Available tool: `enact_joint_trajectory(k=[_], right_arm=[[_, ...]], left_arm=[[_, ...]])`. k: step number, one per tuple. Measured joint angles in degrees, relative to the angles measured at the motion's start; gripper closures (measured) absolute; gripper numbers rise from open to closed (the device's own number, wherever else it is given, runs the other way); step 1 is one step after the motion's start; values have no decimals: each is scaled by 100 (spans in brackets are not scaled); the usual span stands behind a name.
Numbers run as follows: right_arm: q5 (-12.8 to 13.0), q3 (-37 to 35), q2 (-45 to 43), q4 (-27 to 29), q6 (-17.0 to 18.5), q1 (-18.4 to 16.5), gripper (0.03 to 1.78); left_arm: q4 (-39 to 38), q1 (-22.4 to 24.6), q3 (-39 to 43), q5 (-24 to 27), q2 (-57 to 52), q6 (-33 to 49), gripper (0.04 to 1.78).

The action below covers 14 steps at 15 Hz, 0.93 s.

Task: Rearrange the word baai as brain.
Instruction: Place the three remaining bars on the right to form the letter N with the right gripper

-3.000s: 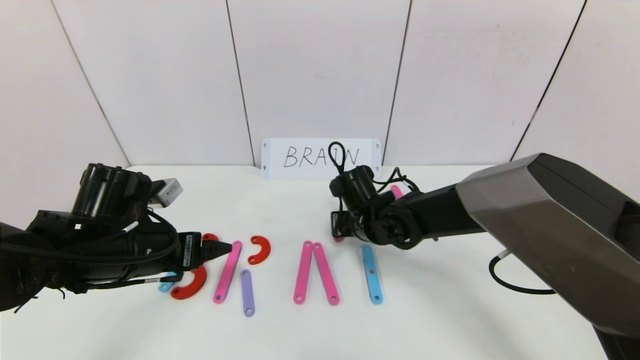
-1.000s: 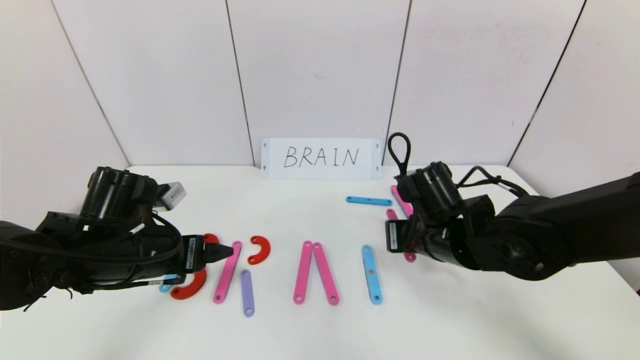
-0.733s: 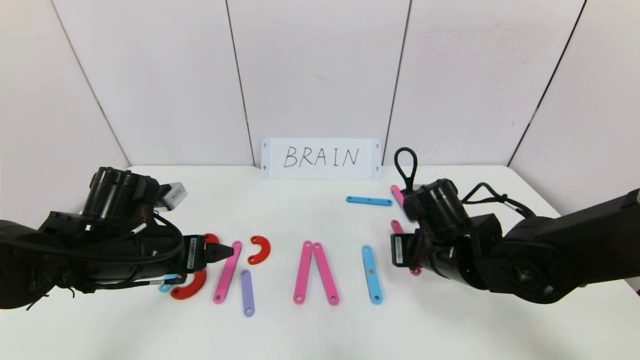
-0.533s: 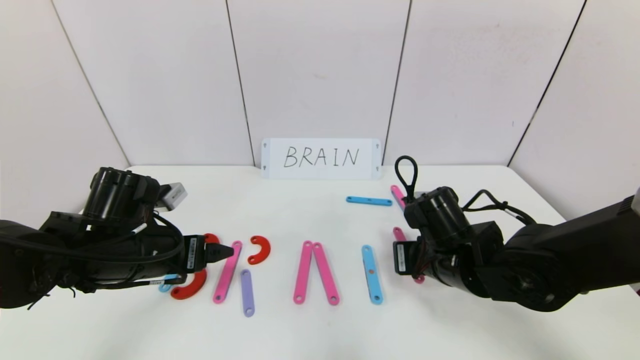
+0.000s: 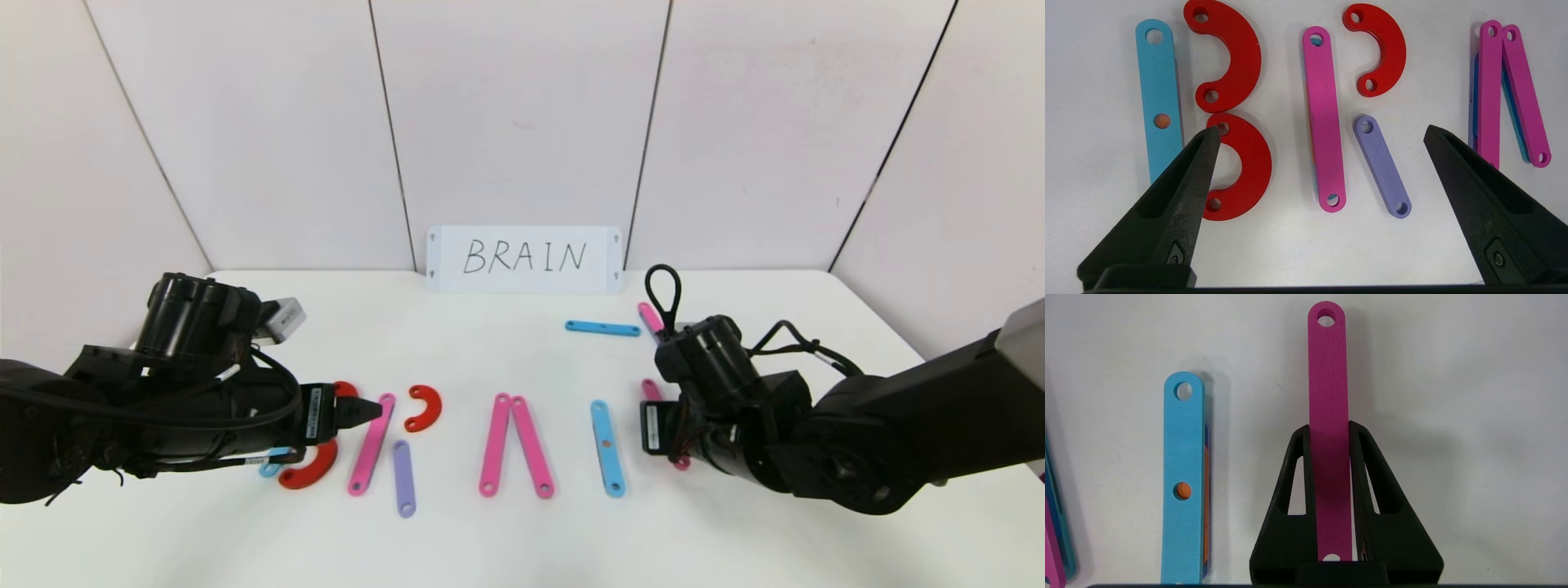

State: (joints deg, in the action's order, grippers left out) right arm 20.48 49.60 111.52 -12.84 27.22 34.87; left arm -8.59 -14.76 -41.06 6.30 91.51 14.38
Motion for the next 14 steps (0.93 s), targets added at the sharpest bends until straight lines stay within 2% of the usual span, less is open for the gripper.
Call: enact_joint_trajectory(k=[3, 5, 9, 12, 14], right_arm=[[33, -35, 11, 9, 94, 0, 154], [145, -57, 16, 11, 139, 0, 154], [156, -66, 35, 9, 146, -28, 149], [149, -68, 44, 9, 149, -48, 125], [148, -73, 46, 9, 149, -63, 94]], left_arm=[[5, 0, 0, 4, 0, 5, 8], [5, 0, 2, 9, 2, 7, 8], [5, 0, 5, 9, 7, 5, 8], [6, -1, 10, 9, 10, 2, 8], [6, -1, 11, 9, 10, 2, 8]])
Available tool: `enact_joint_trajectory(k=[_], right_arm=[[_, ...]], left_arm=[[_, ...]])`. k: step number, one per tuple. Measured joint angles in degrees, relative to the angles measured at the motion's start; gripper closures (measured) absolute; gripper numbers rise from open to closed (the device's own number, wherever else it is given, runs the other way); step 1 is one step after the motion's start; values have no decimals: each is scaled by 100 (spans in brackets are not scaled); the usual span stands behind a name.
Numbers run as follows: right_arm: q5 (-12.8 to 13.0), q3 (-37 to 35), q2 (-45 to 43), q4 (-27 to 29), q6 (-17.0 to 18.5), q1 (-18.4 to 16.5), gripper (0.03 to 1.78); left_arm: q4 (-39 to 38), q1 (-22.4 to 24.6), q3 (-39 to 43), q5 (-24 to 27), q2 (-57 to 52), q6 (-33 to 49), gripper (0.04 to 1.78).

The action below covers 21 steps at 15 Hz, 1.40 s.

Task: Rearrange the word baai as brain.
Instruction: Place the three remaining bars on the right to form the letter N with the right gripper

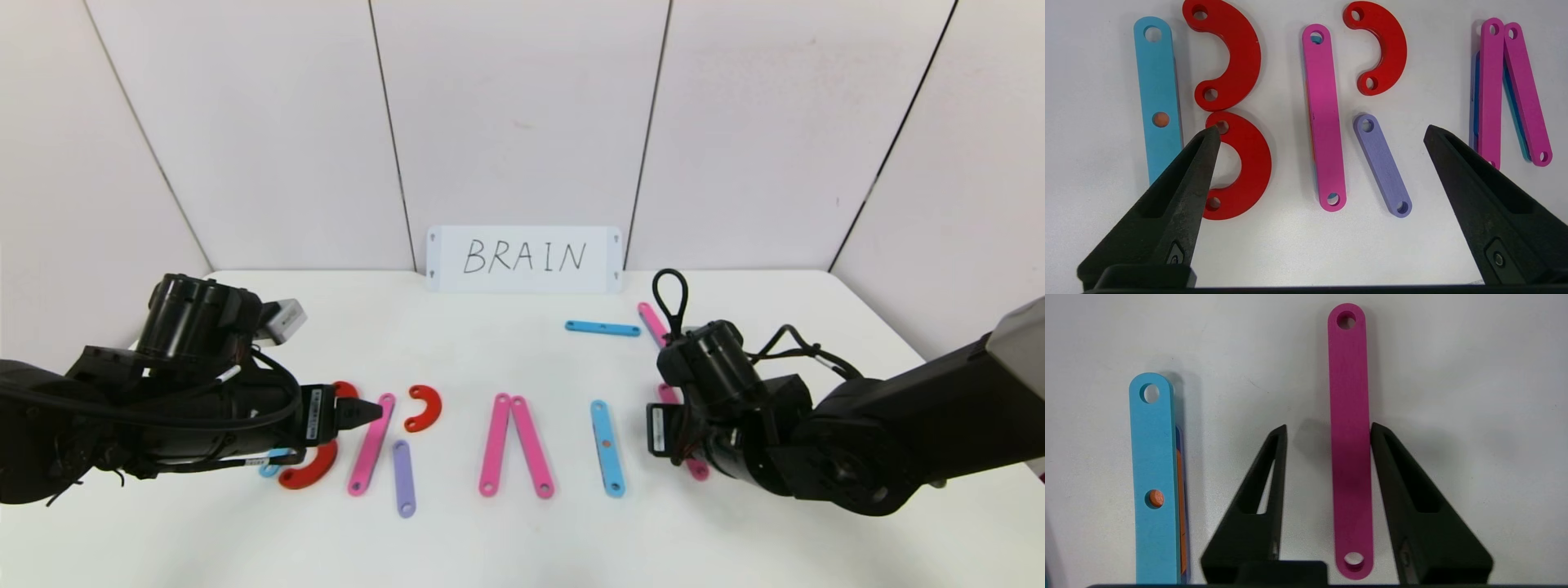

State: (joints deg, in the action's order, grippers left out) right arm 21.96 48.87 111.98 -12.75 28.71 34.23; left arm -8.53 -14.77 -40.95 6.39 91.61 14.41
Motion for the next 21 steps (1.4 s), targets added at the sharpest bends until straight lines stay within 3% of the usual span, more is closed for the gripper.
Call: enact_joint_trajectory(k=[3, 7, 11, 15, 21], right_arm=[[-16, -1, 0, -4, 10, -17, 44], [-29, 11, -5, -15, 166, -72, 10], [-117, -4, -55, -30, 169, -69, 8], [-496, -6, -84, -128, 406, -4, 8], [-749, -28, -127, -168, 441, 5, 8]], left_arm=[[-1, 1, 0, 0, 0, -2, 8], [-1, 1, 0, 0, 1, 2, 8], [-1, 0, 0, 0, 22, 0, 8], [-9, 0, -4, 0, 23, 0, 8], [-9, 0, -6, 0, 23, 2, 8]])
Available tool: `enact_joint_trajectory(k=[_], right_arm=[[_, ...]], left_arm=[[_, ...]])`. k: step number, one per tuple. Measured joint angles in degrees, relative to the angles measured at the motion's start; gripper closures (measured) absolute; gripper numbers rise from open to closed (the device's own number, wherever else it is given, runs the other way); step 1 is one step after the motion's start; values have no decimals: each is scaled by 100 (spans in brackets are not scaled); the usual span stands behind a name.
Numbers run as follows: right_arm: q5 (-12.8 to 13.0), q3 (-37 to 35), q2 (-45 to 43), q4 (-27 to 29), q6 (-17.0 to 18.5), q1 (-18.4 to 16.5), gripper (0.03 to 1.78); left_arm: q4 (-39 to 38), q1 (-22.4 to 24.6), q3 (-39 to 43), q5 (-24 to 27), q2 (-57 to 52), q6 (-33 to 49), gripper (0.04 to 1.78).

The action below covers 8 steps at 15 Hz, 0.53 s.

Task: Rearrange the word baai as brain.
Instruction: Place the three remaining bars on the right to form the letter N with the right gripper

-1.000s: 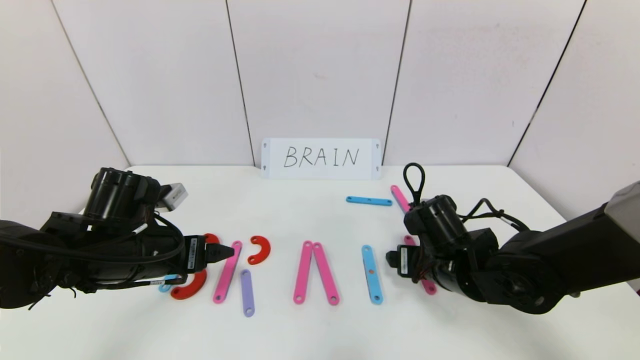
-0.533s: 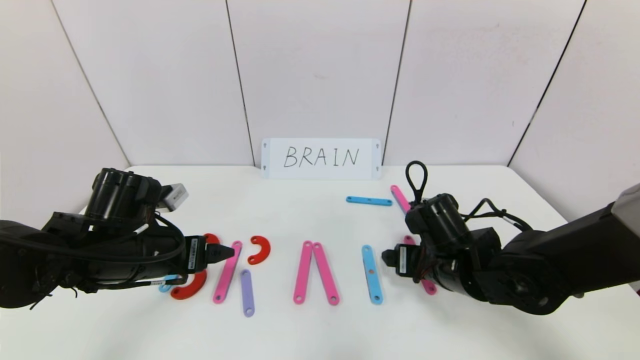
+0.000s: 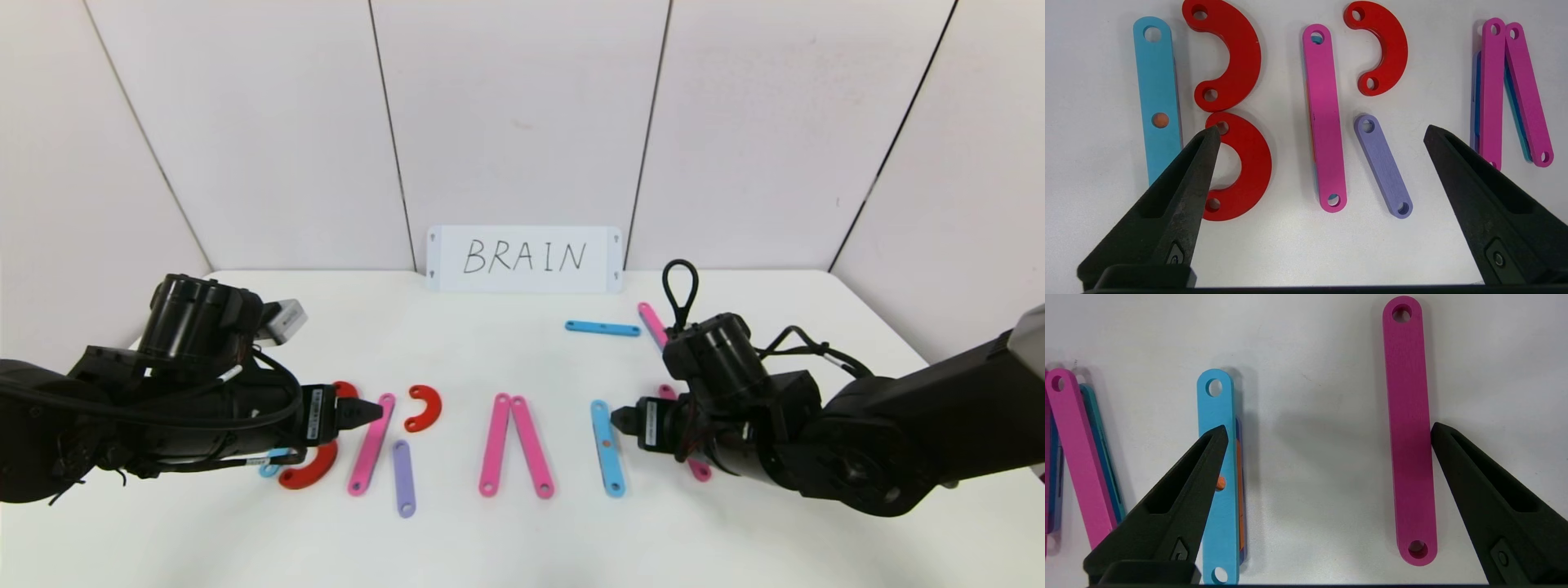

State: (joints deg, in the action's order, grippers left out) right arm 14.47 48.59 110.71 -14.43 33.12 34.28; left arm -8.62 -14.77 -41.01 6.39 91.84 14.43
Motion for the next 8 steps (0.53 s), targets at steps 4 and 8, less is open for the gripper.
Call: enact_joint_trajectory(k=[4, 8], right_arm=[[-4, 5, -33, 2, 0, 6, 8], [-4, 39, -46, 2, 9, 11, 8]], left_arm=[[0, 0, 5, -2, 0, -2, 8], [0, 0, 5, 0, 0, 0, 8]])
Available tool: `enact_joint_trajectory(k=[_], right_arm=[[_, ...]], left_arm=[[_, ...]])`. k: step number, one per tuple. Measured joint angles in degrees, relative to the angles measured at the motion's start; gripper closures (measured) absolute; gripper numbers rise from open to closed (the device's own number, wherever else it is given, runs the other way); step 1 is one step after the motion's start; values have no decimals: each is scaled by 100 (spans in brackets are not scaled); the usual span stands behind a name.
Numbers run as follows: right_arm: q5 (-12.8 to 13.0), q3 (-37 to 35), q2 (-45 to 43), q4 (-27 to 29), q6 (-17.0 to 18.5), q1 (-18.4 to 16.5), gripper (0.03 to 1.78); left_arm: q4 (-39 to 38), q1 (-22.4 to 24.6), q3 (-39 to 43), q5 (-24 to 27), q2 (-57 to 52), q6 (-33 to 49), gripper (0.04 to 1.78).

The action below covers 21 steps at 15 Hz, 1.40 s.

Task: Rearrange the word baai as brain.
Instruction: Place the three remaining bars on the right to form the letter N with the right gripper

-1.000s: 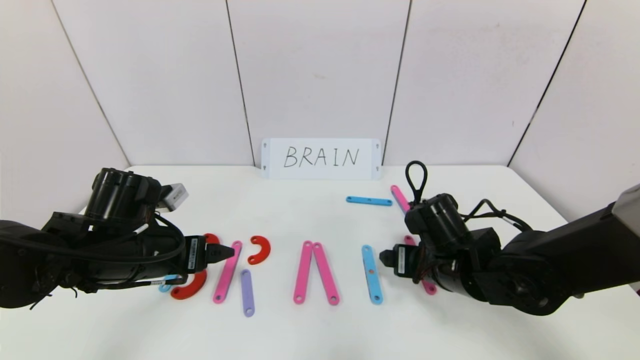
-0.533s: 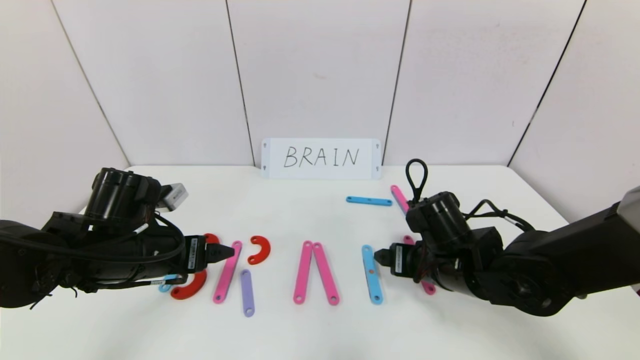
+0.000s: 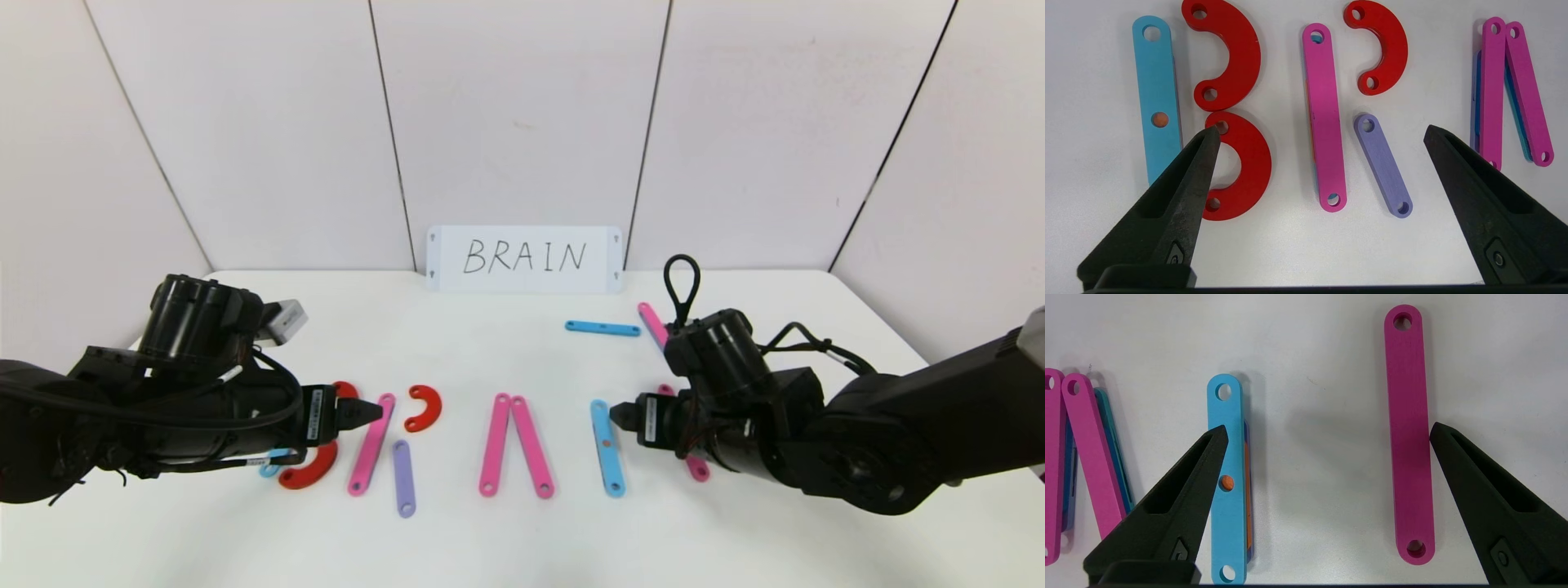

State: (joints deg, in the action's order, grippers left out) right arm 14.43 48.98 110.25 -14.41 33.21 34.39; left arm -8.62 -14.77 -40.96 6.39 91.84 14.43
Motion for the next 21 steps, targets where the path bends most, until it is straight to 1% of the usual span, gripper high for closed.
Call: enact_joint_trajectory(k=[3, 5, 6, 7, 9, 11, 13, 14, 16, 18, 20, 21], right_arm=[[6, 49, -11, 5, -33, 1, 8], [0, 204, -33, 16, -184, -27, 8], [-46, 308, -35, 20, -391, -51, 8], [-151, 457, -30, 28, -686, -105, 8], [-482, 816, 6, 88, -1221, -267, 8], [-887, 1226, 144, 110, -1908, -503, 8], [-1133, 1653, 385, 122, -2527, -711, 8], [-1193, 1868, 540, 132, -2748, -790, 8], [-1353, 2310, 902, 135, -3109, -912, 8], [-1537, 2670, 1243, 132, -3362, -978, 8], [-1603, 2943, 1552, 121, -3549, -1000, 8], [-1608, 3070, 1687, 113, -3582, -1008, 8]], left_arm=[[0, 0, 0, 2, 0, -2, 8], [0, 1, 0, 0, 0, -2, 8], [0, 1, 0, 0, 0, 2, 8], [0, 1, 0, 0, 0, 0, 8], [-2, 1, 0, -11, -1, 0, 8], [-2, 0, 0, -11, -1, 4, 8], [-2, 1, 0, -6, -1, 2, 8], [0, 0, 0, -9, -4, 6, 8], [-2, 4, -2, -11, -1, 6, 8], [0, 4, -7, -9, -1, 6, 8], [0, 11, -7, -13, -1, 6, 8], [0, 11, -10, -13, -1, 2, 8]])
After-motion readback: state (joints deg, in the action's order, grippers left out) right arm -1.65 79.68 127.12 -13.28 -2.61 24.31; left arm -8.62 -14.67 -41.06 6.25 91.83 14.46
